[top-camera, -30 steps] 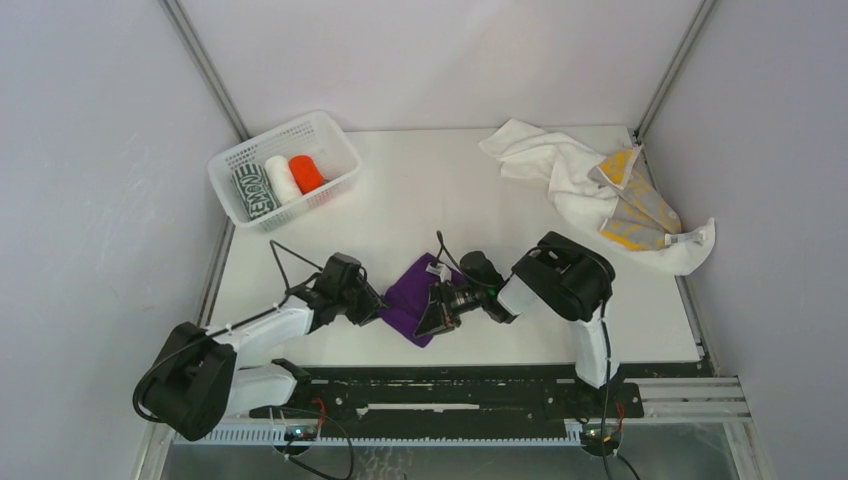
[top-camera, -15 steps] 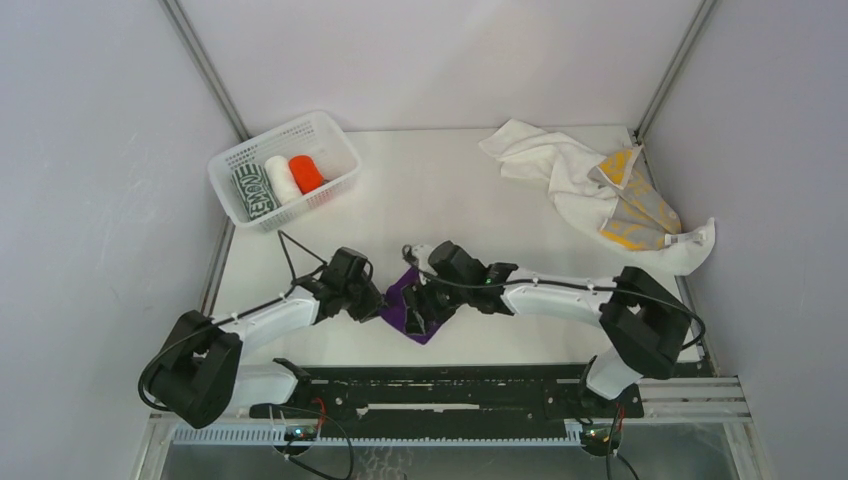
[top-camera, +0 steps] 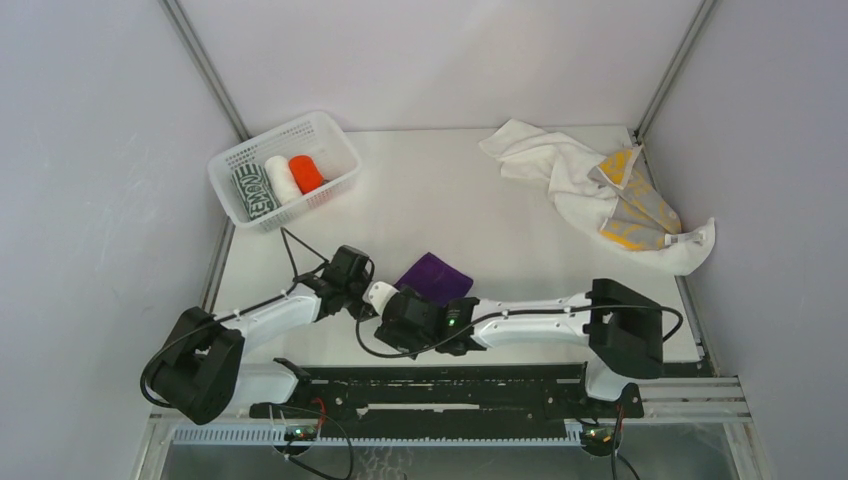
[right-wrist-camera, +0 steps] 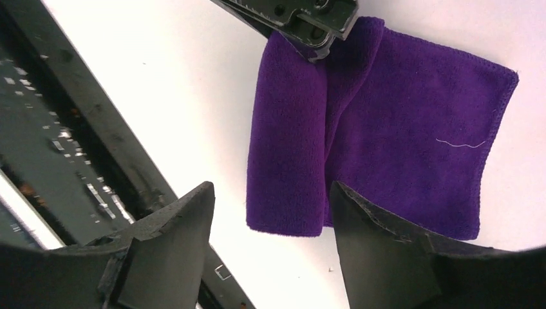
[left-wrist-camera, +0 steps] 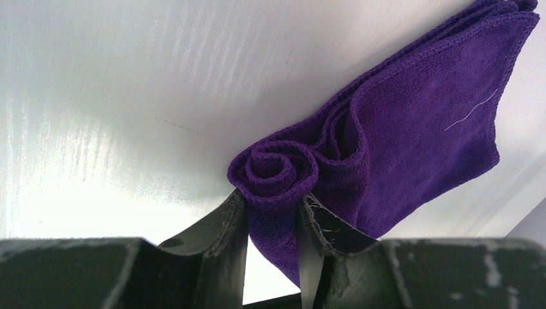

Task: Roll the towels
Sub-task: Roll the towel at the center of the board.

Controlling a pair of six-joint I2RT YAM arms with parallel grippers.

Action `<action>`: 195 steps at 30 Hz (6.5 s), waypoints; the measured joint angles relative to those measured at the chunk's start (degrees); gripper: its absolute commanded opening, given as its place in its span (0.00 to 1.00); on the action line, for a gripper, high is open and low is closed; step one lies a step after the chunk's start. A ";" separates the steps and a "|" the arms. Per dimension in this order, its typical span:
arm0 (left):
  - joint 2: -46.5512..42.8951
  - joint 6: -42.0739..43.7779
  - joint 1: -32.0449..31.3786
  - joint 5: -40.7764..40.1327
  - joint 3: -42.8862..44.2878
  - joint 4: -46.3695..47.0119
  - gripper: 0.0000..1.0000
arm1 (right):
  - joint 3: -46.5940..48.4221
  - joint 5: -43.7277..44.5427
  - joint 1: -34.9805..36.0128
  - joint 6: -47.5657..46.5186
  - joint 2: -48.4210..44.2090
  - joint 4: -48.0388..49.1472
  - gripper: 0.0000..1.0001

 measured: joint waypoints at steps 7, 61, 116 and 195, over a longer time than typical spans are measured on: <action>0.00 0.02 0.00 0.02 0.00 -0.02 0.34 | 1.14 4.39 1.79 -2.25 7.08 -1.09 0.59; -2.78 -5.55 -2.49 4.66 -2.60 11.82 0.70 | -37.62 -71.69 -41.75 48.89 18.34 78.75 0.03; 13.40 -5.62 -7.17 3.91 7.34 13.03 0.41 | -33.05 -66.77 -43.12 41.27 2.05 46.31 0.62; -25.18 -6.60 0.57 -3.30 -7.26 -9.40 0.77 | -15.63 -71.04 -31.36 33.94 18.10 45.57 0.13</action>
